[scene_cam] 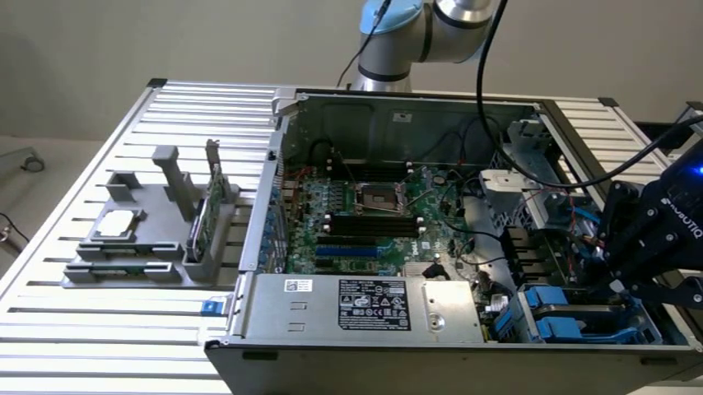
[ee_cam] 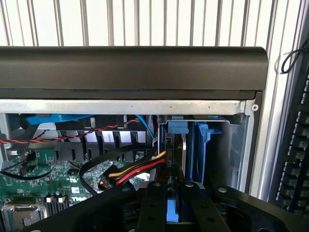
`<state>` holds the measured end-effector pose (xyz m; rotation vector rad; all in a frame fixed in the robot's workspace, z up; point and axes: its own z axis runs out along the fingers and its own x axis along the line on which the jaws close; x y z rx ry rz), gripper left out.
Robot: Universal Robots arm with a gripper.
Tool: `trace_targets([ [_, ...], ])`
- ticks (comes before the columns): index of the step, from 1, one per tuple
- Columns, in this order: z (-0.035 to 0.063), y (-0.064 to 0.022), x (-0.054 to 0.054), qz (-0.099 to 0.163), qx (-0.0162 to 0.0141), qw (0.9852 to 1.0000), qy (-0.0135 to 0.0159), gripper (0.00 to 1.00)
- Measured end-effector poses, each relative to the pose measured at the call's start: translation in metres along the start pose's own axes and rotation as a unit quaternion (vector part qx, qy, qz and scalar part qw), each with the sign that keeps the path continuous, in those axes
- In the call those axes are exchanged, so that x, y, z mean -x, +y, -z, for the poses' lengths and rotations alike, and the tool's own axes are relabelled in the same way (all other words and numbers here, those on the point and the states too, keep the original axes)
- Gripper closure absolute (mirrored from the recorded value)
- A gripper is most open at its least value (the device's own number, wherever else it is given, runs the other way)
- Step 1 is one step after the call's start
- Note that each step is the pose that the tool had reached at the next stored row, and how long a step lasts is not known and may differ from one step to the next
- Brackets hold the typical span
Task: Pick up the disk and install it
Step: 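Insert the first disk wire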
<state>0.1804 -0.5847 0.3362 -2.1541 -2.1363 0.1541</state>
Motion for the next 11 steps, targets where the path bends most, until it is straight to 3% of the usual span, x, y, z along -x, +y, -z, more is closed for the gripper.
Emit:
trace_targets([
  [11, -0.0014, 0.0007, 0.0001, 0.000, 0.0000, 1.0000, 0.0004, 0.83],
])
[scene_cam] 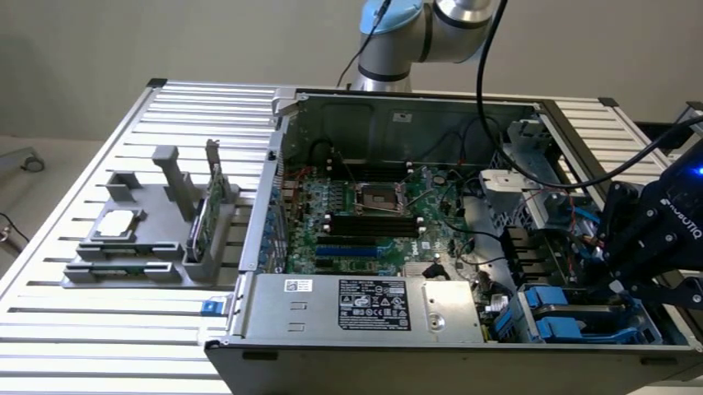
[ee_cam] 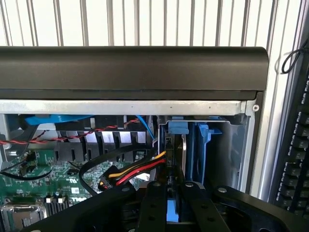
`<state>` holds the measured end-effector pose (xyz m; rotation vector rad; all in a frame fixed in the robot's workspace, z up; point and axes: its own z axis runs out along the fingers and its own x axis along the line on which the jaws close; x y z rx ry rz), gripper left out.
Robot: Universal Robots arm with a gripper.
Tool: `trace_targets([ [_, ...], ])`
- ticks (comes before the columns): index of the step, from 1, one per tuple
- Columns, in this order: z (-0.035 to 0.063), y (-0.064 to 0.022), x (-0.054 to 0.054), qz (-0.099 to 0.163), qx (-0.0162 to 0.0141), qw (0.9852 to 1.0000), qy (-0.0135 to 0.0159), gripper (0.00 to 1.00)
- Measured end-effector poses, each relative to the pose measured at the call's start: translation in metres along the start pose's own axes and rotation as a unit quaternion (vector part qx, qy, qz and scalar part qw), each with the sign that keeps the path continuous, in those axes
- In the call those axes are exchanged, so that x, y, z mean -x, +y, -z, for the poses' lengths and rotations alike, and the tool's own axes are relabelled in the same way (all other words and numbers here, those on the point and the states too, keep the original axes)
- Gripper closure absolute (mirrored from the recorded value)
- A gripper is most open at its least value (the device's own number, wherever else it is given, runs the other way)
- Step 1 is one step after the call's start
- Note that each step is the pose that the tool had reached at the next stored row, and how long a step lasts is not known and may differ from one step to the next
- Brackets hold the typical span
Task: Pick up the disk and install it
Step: 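Insert the first disk wire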
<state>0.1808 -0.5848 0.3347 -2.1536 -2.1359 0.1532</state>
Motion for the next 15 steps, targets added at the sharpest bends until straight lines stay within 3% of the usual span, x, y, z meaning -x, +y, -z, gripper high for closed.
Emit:
trace_targets([
  [15, -0.0027, 0.0014, 0.0005, 0.000, 0.0000, 1.0000, 0.0006, 0.83],
])
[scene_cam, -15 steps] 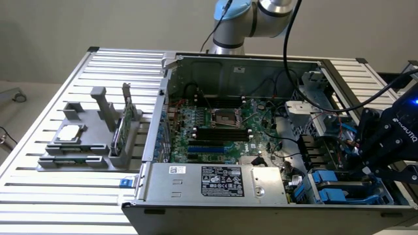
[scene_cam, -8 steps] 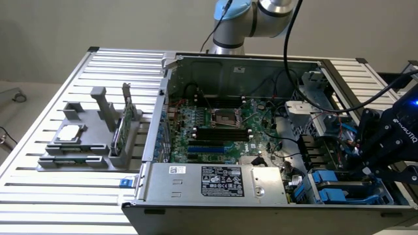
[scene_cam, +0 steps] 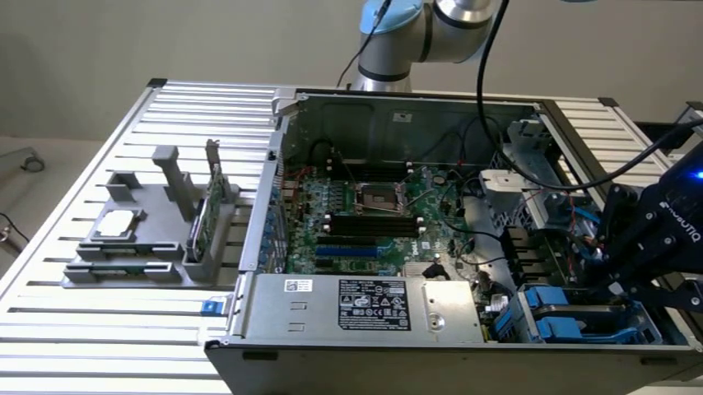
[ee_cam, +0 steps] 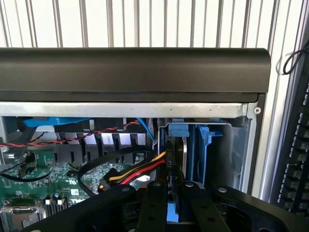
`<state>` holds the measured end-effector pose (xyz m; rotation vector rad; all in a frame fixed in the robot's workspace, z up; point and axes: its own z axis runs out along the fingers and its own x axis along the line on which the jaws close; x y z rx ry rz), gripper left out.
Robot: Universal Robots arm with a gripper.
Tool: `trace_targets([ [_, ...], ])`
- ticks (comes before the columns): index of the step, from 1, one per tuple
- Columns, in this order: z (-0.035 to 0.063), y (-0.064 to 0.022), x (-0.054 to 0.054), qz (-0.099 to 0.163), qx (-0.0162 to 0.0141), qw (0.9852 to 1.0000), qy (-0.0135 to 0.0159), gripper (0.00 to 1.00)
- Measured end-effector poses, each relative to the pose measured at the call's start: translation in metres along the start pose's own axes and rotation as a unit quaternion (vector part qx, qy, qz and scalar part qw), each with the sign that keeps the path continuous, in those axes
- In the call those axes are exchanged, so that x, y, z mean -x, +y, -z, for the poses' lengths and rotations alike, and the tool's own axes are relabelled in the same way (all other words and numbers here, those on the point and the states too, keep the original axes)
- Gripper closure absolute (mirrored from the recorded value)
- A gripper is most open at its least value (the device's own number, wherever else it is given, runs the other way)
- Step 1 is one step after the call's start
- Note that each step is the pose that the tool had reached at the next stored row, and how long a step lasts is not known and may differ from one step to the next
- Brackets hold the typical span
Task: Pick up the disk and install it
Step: 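Insert the first disk wire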
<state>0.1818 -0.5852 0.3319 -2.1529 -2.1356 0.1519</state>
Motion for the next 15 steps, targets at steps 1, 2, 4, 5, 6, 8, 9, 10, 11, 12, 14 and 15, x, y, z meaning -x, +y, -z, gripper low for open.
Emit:
trace_targets([
  [1, -0.0001, 0.0001, 0.0000, 0.000, 0.0000, 1.0000, 0.0000, 0.83],
  [2, -0.0002, 0.0003, 0.0000, 0.000, 0.0000, 1.0000, 0.0000, 0.83],
  [4, -0.0005, 0.0011, 0.0000, 0.000, -0.0001, 1.0000, 0.0002, 0.83],
  [5, -0.0006, 0.0016, 0.0000, 0.000, -0.0001, 1.0000, 0.0003, 0.83],
  [6, -0.0008, 0.0020, 0.0000, 0.000, -0.0001, 1.0000, 0.0004, 0.83],
  [8, -0.0011, 0.0028, 0.0000, 0.000, -0.0001, 1.0000, 0.0004, 0.83],
  [9, -0.0012, 0.0028, 0.0000, 0.000, 0.0000, 1.0000, 0.0002, 0.83],
  [10, -0.0013, 0.0030, 0.0000, 0.000, 0.0000, 1.0000, 0.0002, 0.83],
  [11, -0.0016, 0.0031, 0.0001, 0.000, 0.0000, 1.0000, 0.0003, 0.83],
  [12, -0.0018, 0.0031, 0.0001, 0.000, 0.0000, 1.0000, 0.0004, 0.83],
  [14, -0.0020, 0.0031, 0.0002, 0.000, 0.0000, 1.0000, 0.0005, 0.83],
  [15, -0.0021, 0.0032, 0.0004, 0.000, 0.0000, 1.0000, 0.0005, 0.83],
])
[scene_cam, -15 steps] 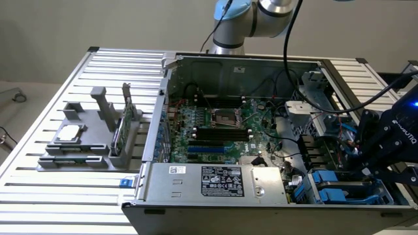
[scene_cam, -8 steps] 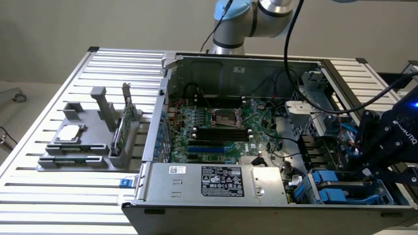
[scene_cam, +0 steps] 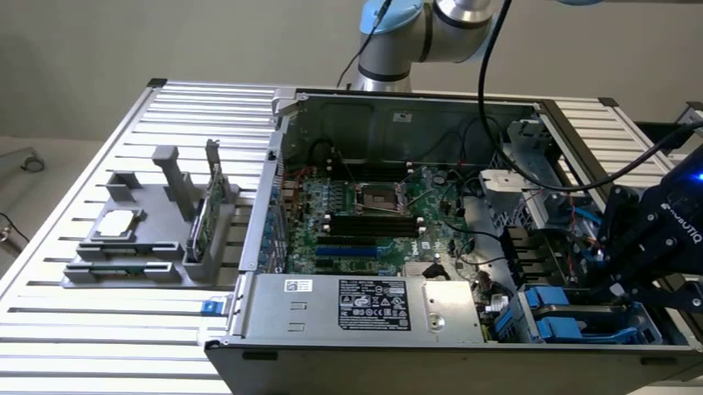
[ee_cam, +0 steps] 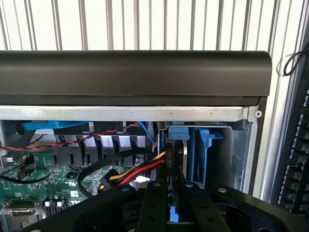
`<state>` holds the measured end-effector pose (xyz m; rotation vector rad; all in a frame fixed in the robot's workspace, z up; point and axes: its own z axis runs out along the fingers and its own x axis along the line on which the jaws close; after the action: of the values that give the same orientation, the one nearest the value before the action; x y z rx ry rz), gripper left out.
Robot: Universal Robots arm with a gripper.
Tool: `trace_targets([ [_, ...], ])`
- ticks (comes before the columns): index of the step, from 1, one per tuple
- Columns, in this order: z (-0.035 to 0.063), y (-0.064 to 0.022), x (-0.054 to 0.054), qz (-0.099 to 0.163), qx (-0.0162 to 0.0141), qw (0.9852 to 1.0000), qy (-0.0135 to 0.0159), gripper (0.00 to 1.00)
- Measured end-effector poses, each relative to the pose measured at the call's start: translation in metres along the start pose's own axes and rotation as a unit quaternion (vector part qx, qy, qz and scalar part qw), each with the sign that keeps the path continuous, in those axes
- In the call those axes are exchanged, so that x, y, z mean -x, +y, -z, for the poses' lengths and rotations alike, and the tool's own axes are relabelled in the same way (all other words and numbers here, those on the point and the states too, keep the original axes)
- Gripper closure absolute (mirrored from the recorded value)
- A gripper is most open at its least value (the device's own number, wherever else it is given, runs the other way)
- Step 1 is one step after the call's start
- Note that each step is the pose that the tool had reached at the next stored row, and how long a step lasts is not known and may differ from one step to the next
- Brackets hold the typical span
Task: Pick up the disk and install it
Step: 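Insert the first disk wire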
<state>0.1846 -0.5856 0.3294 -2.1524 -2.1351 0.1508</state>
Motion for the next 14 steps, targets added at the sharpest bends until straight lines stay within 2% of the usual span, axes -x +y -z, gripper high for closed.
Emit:
trace_targets([
  [10, -0.0006, 0.0003, 0.0022, 0.000, 0.0002, 1.0000, 0.0003, 0.82],
  [13, 0.0019, -0.0002, 0.0022, 0.000, -0.0018, 1.0000, -0.0001, 0.64],
  [14, 0.0034, -0.0005, 0.0022, 0.000, -0.0032, 1.0000, 0.0000, 0.64],
])
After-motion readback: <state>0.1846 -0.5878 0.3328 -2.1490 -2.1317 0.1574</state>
